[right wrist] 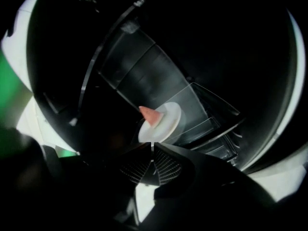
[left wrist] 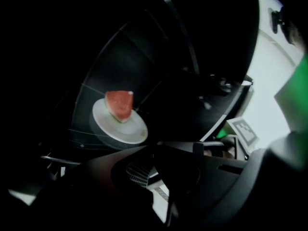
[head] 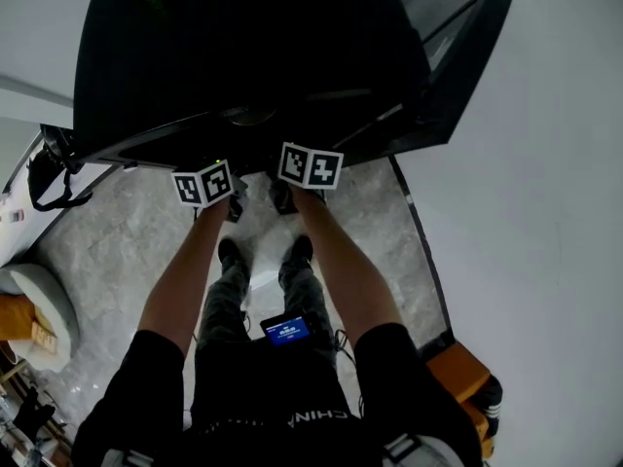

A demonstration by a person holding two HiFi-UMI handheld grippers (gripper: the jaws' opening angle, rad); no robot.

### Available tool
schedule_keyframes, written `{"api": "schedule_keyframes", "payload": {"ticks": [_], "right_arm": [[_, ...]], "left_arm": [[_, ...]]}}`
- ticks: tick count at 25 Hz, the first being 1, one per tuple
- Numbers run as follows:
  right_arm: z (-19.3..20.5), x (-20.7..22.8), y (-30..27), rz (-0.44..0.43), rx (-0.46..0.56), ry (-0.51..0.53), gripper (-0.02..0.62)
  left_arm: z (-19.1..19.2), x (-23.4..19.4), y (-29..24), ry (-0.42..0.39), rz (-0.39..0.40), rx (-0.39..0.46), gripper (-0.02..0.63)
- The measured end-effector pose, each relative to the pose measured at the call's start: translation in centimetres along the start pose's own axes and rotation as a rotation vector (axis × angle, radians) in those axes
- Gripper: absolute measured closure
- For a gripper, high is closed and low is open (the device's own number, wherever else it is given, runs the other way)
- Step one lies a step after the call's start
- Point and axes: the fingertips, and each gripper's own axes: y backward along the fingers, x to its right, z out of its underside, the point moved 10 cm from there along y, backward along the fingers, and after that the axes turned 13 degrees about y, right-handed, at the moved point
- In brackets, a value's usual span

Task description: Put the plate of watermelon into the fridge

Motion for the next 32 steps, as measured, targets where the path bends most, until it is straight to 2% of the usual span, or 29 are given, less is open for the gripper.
{"api": "schedule_keyframes", "payload": {"ticks": [5,10,12,16,22,24,28,32], "right_arm": [[-1.6,-2.7,4.2,-0.056,-0.034,0.049,0.568],[-3.3,-7.8,9.3,-0.083,-0.026,0.128,0.568],[-3.7,-9.7,11.2,-0.093,-0.011,0.149,0.568],[-3.7,-12.1,14.1,-0.113,0.026,0.149,0.568],[-4.6,-14.4,16.2,-0.114,0.042,0.197,0.575],[-5.0,-14.1,16.5,-0.117,0.069,0.149,0.574],[-4.8,-12.0,18.2,-0.074,0.183,-0.031,0.574],[-3.6,-10.0,19.9,-0.039,0.173,-0.063,0.574]], "left_arm": [[0.2,3.7,3.7,-0.066,0.109,-0.004,0.592],[-0.4,9.1,7.8,-0.143,0.147,-0.017,0.592],[-0.8,10.7,9.5,-0.139,0.16,-0.019,0.592],[-1.0,13.7,12.0,-0.139,0.239,0.003,0.592],[-1.1,15.2,13.9,-0.108,0.297,0.052,0.594],[-1.5,15.6,13.9,-0.111,0.329,0.045,0.594],[-1.5,16.1,14.3,-0.13,0.346,0.031,0.594],[0.1,15.5,14.6,-0.101,0.347,0.0,0.593]]}}
